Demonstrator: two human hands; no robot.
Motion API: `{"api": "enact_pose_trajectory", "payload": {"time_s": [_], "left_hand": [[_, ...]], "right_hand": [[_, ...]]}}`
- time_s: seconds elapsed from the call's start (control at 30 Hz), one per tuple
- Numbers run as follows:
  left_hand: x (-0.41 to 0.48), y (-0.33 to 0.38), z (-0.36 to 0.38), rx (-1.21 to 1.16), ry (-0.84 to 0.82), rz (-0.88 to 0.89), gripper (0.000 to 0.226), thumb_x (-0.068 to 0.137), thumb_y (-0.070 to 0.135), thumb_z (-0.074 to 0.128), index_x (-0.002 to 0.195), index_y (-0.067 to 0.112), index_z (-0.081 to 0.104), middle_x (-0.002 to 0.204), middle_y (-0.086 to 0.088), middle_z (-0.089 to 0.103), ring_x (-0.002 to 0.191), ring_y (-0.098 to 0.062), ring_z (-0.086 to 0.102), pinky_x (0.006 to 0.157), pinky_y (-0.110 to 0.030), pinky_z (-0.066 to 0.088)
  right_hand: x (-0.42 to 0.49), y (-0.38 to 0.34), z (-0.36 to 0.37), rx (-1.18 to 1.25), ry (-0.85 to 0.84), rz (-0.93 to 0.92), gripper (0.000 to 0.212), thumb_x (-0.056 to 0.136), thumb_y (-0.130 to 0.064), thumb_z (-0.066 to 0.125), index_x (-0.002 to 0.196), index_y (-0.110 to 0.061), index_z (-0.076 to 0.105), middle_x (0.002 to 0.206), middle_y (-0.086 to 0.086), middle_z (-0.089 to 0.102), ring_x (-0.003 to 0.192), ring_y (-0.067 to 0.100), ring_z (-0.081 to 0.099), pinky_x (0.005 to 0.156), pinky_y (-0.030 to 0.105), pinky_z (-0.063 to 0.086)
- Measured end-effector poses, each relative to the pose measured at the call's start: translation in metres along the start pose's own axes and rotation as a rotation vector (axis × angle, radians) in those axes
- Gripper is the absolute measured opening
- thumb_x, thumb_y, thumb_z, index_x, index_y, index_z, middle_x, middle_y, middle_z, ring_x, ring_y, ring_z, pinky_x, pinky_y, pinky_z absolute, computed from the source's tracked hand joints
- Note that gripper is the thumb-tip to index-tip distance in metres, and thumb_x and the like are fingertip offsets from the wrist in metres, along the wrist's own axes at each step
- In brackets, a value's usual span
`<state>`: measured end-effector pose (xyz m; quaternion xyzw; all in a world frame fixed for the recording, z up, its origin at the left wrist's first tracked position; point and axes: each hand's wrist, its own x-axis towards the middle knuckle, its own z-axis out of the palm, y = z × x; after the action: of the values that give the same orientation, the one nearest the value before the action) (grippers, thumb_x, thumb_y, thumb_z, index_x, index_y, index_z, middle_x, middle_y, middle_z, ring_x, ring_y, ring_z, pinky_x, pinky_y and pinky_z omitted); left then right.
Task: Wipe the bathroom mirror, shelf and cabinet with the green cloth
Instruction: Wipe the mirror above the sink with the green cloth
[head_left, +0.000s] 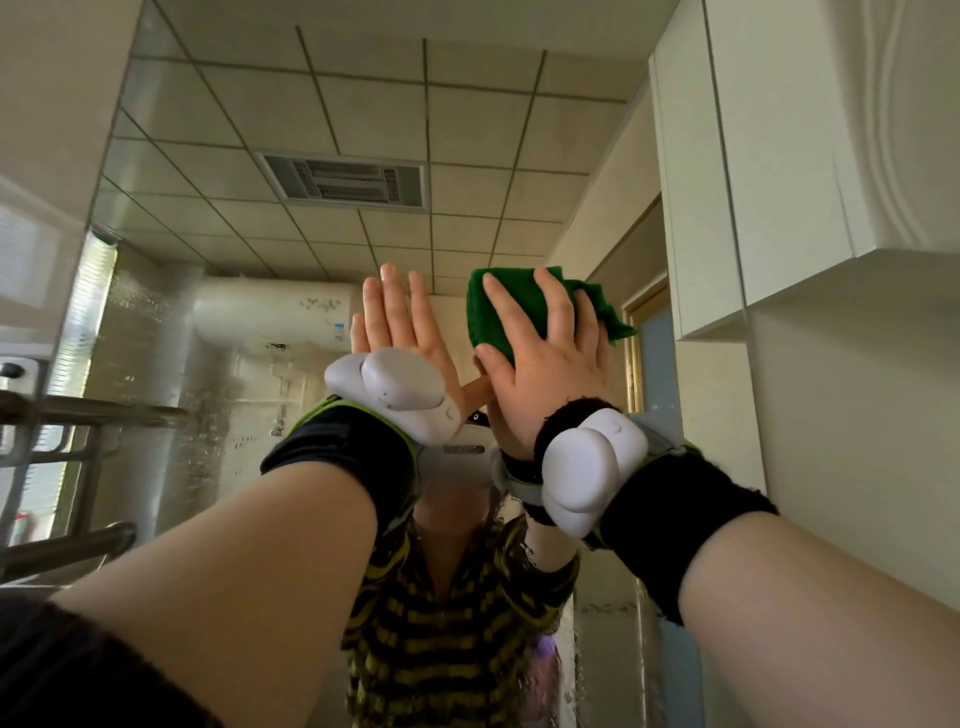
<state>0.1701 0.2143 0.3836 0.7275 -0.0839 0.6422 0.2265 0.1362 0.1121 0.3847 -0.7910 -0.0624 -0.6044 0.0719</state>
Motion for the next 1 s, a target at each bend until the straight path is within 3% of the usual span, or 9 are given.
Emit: {"api": "enact_pose_trajectory", "payload": {"time_s": [0.13, 0.3, 0.63, 0.73, 0.83, 0.9, 1.0], "left_hand": [[-0.001, 0.002, -0.003, 0.016, -0.015, -0.016, 0.091, 0.085, 0.059, 0.039, 0.149, 0.015, -0.008, 0.154, -0.007, -0.020, 0.143, -0.021, -0.017, 0.113, -0.032, -0.014], [-0.003, -0.005, -0.006, 0.021, -0.024, 0.018, 0.100, 0.080, 0.066, 0.044, 0.149, 0.015, -0.009, 0.156, -0.006, -0.016, 0.143, -0.020, -0.015, 0.114, -0.032, -0.011], [-0.006, -0.008, -0.023, -0.014, -0.105, 0.091, 0.106, 0.075, 0.075, 0.040, 0.147, 0.022, -0.016, 0.156, -0.005, -0.018, 0.143, -0.020, -0.017, 0.114, -0.032, -0.008], [-0.010, 0.004, -0.030, -0.030, -0.089, 0.242, 0.087, 0.090, 0.058, 0.037, 0.146, 0.022, -0.019, 0.154, -0.003, -0.024, 0.141, -0.018, -0.022, 0.114, -0.032, -0.013], [-0.011, 0.023, -0.031, -0.041, -0.131, 0.398, 0.070, 0.098, 0.034, 0.029, 0.145, 0.019, -0.020, 0.155, 0.000, -0.022, 0.141, -0.014, -0.021, 0.115, -0.029, -0.012], [-0.009, 0.032, -0.030, -0.028, -0.178, 0.427, 0.069, 0.098, 0.033, 0.027, 0.146, 0.016, -0.019, 0.155, 0.002, -0.019, 0.142, -0.012, -0.019, 0.114, -0.027, -0.011], [-0.008, 0.041, -0.027, 0.024, -0.245, 0.397, 0.068, 0.097, 0.033, 0.027, 0.147, 0.017, -0.017, 0.156, 0.003, -0.018, 0.142, -0.012, -0.017, 0.116, -0.029, -0.009]], "right_hand": [[0.002, 0.000, -0.005, 0.039, -0.001, -0.004, 0.056, 0.091, -0.047, 0.044, 0.139, -0.052, 0.015, 0.151, -0.011, 0.001, 0.139, 0.027, -0.002, 0.115, 0.047, 0.003], [0.003, 0.000, -0.004, 0.014, -0.008, -0.005, 0.058, 0.090, -0.051, 0.042, 0.139, -0.053, 0.012, 0.151, -0.012, 0.000, 0.139, 0.025, -0.001, 0.115, 0.046, 0.005], [0.000, -0.001, -0.008, 0.054, -0.070, 0.019, 0.047, 0.095, -0.050, 0.020, 0.139, -0.055, 0.006, 0.152, -0.017, -0.006, 0.140, 0.020, -0.007, 0.113, 0.041, -0.005], [0.000, 0.001, -0.013, 0.079, -0.065, 0.014, 0.050, 0.097, -0.038, 0.026, 0.142, -0.050, 0.007, 0.153, -0.016, -0.004, 0.141, 0.020, -0.004, 0.114, 0.039, -0.002], [0.002, 0.008, -0.022, 0.161, -0.106, 0.009, 0.067, 0.096, -0.035, 0.037, 0.145, -0.037, -0.008, 0.155, -0.013, 0.001, 0.142, 0.017, 0.000, 0.116, 0.037, 0.006], [0.004, 0.014, -0.028, 0.227, -0.110, -0.010, 0.073, 0.096, -0.031, 0.040, 0.144, -0.034, -0.015, 0.155, -0.010, 0.011, 0.142, 0.013, 0.006, 0.115, 0.035, 0.013], [0.003, 0.020, -0.035, 0.276, -0.086, -0.064, 0.070, 0.097, -0.024, 0.038, 0.145, -0.032, -0.012, 0.153, -0.004, 0.020, 0.139, 0.013, 0.016, 0.112, 0.029, 0.017]]}}
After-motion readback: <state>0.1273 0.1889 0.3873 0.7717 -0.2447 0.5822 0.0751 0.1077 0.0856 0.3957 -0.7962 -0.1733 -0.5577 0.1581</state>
